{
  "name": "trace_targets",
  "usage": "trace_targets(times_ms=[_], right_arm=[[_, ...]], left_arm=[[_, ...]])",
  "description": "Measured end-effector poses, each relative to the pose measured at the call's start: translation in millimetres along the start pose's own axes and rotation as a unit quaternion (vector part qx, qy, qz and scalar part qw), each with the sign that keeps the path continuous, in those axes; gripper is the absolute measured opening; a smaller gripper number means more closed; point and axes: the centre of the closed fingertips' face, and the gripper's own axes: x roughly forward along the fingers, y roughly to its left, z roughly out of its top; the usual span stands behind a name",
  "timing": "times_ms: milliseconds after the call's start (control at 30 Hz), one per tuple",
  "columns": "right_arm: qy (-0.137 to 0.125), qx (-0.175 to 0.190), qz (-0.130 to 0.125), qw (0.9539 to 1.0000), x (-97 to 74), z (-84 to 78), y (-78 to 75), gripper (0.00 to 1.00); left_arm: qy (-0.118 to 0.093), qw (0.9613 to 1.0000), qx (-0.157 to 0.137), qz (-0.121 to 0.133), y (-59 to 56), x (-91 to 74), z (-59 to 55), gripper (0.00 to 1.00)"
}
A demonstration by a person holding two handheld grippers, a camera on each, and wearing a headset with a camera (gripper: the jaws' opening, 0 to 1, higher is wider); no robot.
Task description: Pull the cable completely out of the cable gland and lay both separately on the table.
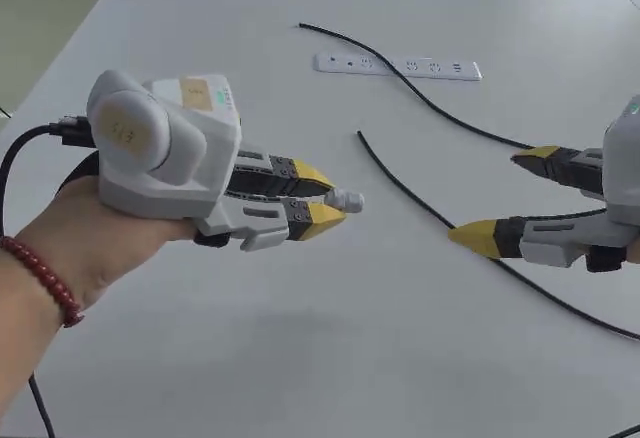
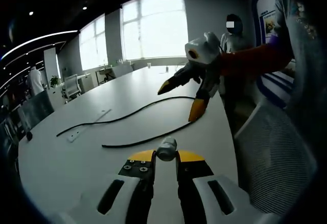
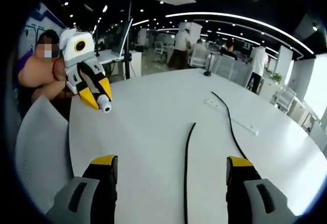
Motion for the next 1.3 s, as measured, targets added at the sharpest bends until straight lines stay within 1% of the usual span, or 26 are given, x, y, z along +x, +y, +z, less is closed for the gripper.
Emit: trace_targets(times_ms=[67,100,133,200,300,367,400,433,467,500,533,567,600,633,733,800,833,867,933,1000,1067,1133,1167,1200,1233,1300], right_arm=[[0.002,-0.004,0.005,1.0000,-3.0,0.7,3.7,0.97],[-0.006,-0.014,-0.002,0.9999,-4.3,4.4,3.1,0.99],[-0.011,-0.022,0.003,0.9997,-4.7,6.0,5.9,0.99],[-0.010,-0.024,0.002,0.9997,-6.2,6.4,7.1,0.99],[-0.020,-0.023,0.001,0.9995,-10.4,10.1,8.5,0.99],[-0.021,-0.025,-0.006,0.9994,-13.7,10.3,7.7,0.99],[-0.020,-0.025,-0.003,0.9995,-14.1,9.2,8.6,0.99],[-0.016,-0.019,-0.007,0.9997,-16.0,7.2,8.2,0.99],[-0.022,-0.023,-0.010,0.9994,-17.7,8.0,8.5,0.99],[-0.019,-0.023,-0.003,0.9995,-19.4,5.9,11.6,0.99],[-0.013,-0.019,-0.009,0.9997,-19.9,3.5,10.2,0.99],[-0.015,-0.021,-0.012,0.9996,-21.9,3.0,10.4,0.99],[-0.021,-0.023,-0.006,0.9995,-23.4,3.2,13.0,0.99],[-0.019,-0.017,-0.006,0.9996,-25.3,1.1,14.7,0.98],[-0.012,-0.018,-0.007,0.9997,-27.4,-5.7,18.6,0.98],[-0.014,-0.014,-0.004,0.9998,-29.0,-8.1,22.3,0.99],[-0.009,-0.011,-0.005,0.9999,-29.9,-10.9,23.1,0.98],[-0.012,-0.011,-0.006,0.9998,-30.6,-11.6,23.9,0.99],[-0.010,-0.007,-0.002,0.9999,-31.3,-13.3,26.5,0.96],[-0.007,-0.005,-0.004,1.0000,-32.3,-17.6,28.8,0.98],[-0.010,-0.006,-0.003,0.9999,-34.3,-19.9,31.8,0.95],[-0.002,0.000,-0.004,1.0000,-34.5,-24.3,32.8,0.97],[-0.003,-0.001,-0.004,1.0000,-34.8,-25.3,33.5,0.97],[-0.004,-0.002,-0.004,1.0000,-35.6,-26.2,34.5,0.96],[-0.002,-0.001,-0.003,1.0000,-36.7,-27.1,35.8,0.96],[-0.001,0.001,-0.005,1.0000,-37.5,-28.3,36.3,0.97]], left_arm=[[0.000,1.0000,0.001,-0.001,-1.1,-0.3,0.8,0.17],[0.000,1.0000,0.002,0.000,-1.5,-0.9,1.3,0.17],[0.000,1.0000,0.003,0.000,-1.9,-1.3,1.6,0.17],[0.000,1.0000,0.003,0.001,-2.0,-2.5,1.9,0.17],[0.001,1.0000,0.003,0.002,-2.5,-4.7,1.3,0.17],[0.001,1.0000,0.002,0.004,-2.3,-5.6,0.9,0.17],[0.001,1.0000,0.003,0.005,-2.0,-6.2,0.8,0.17],[0.002,1.0000,0.003,0.005,-1.8,-6.5,0.8,0.17],[0.002,1.0000,0.003,0.007,-1.3,-6.8,0.6,0.17],[0.003,1.0000,0.003,0.008,-1.1,-7.2,0.2,0.17],[0.003,1.0000,0.002,0.008,-1.0,-7.4,-0.2,0.17],[0.003,1.0000,0.002,0.009,-0.7,-7.8,-0.4,0.17],[0.003,0.9999,0.003,0.010,-0.6,-8.0,-0.7,0.17],[0.004,0.9999,0.003,0.011,-0.5,-8.2,-1.0,0.17],[0.009,0.9999,0.005,0.012,-0.2,-7.3,-4.0,0.17],[0.010,0.9999,0.006,0.013,0.3,-6.5,-5.4,0.17],[0.012,0.9998,0.004,0.013,1.3,-5.3,-7.2,0.17],[0.015,0.9998,0.006,0.015,2.2,-4.2,-9.1,0.17],[0.022,0.9995,0.009,0.020,4.9,-1.4,-13.8,0.17],[0.028,0.9994,0.009,0.019,6.8,4.0,-20.1,0.17],[0.037,0.9990,0.014,0.022,10.0,10.5,-27.5,0.17],[0.048,0.9983,0.016,0.029,15.4,17.7,-35.9,0.17],[0.060,0.9974,0.022,0.035,19.5,21.5,-42.3,0.17],[0.060,0.9973,0.022,0.036,20.4,23.1,-43.4,0.17],[0.061,0.9972,0.021,0.037,23.5,28.6,-47.5,0.17],[0.076,0.9958,0.027,0.044,29.0,33.2,-55.2,0.17]])
